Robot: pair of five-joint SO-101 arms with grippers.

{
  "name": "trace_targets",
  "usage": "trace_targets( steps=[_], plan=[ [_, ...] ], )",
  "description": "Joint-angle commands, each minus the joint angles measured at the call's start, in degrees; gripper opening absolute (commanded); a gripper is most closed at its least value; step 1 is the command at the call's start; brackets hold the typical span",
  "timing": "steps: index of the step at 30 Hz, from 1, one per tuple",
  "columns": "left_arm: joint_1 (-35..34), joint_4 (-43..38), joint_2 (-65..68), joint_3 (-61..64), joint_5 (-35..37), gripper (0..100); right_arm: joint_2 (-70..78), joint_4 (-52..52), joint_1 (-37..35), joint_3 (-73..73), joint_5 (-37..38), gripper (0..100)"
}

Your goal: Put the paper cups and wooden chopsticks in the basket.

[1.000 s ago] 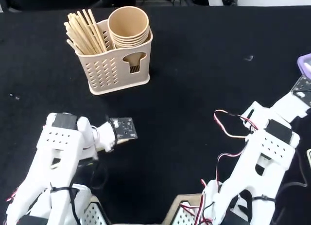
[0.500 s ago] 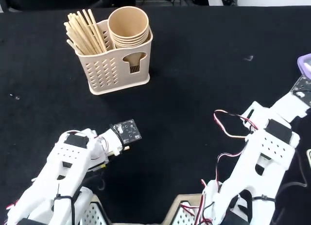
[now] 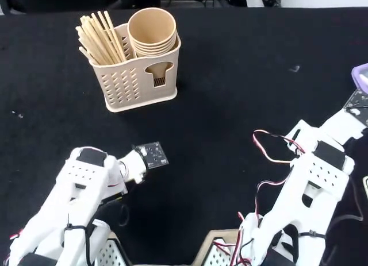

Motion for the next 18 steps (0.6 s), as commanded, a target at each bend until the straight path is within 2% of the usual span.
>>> trace_targets(
  steps=[1, 4, 9, 13, 18],
  plan=[
    [0.66, 3.43, -0.7, -5.23, 0.35, 3, 0.13, -0.44, 1.05, -1.45, -0.18, 19.6],
    [1.1, 2.55, -0.35, -4.18, 0.35, 5, 0.13, -0.44, 1.05, -1.45, -0.18, 19.6],
    [0.31, -4.92, -0.7, 1.54, 0.44, 16, 0.13, -0.35, 1.05, -1.45, -0.09, 19.7],
    [-4.35, -8.88, -0.7, 3.38, -0.26, 16, 0.13, -0.35, 1.14, -1.36, -0.09, 19.7],
    [-11.03, -9.23, -0.7, 3.47, -7.65, 15, 0.13, -0.35, 1.05, -1.36, -0.09, 19.7]
  ],
)
